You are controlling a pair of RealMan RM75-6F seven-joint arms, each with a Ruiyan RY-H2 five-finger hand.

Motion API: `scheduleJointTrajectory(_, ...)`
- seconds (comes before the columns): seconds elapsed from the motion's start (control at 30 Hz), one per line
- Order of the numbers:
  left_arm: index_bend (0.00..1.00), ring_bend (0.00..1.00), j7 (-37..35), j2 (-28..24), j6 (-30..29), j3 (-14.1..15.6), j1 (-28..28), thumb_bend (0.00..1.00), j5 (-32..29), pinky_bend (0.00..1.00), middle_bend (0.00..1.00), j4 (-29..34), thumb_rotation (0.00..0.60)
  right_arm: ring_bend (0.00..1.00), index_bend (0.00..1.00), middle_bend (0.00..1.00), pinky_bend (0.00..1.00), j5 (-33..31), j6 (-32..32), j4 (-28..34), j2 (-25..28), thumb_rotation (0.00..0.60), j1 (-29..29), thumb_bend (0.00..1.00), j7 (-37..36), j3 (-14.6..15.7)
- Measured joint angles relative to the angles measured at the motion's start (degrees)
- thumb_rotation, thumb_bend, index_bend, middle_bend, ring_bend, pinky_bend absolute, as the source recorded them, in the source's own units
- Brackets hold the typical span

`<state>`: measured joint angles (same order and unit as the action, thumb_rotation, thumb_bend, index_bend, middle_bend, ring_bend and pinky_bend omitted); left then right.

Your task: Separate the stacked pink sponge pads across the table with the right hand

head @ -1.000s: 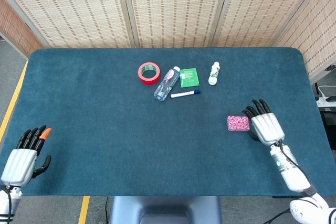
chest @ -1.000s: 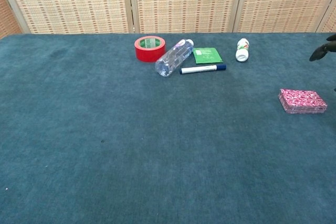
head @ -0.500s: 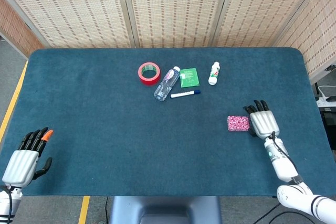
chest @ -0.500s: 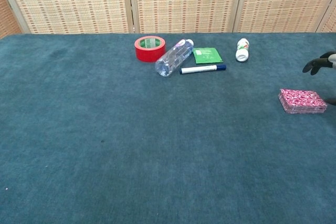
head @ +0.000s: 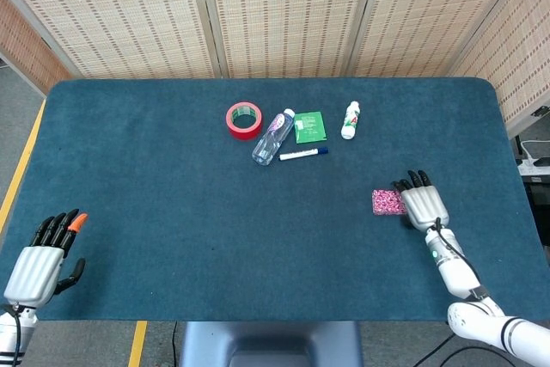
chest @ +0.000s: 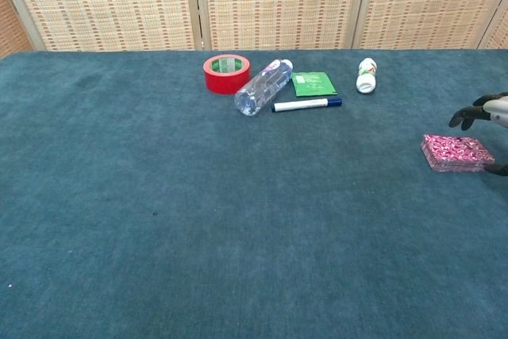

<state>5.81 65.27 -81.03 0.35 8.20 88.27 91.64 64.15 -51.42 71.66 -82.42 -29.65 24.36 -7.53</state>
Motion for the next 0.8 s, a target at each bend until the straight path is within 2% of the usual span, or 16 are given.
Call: scheduleJointTrajectory(0.8,0.0,0.0,0.3,-0.2,1.2,0.1,0.4,0.46,-0.6,0.1,0.0,0.4,0.6,0.0,0.28,0.23,0.0,-2.7,-0.3,-1.2,-3.2,0.6,-1.9,0.24,1.1,0.2)
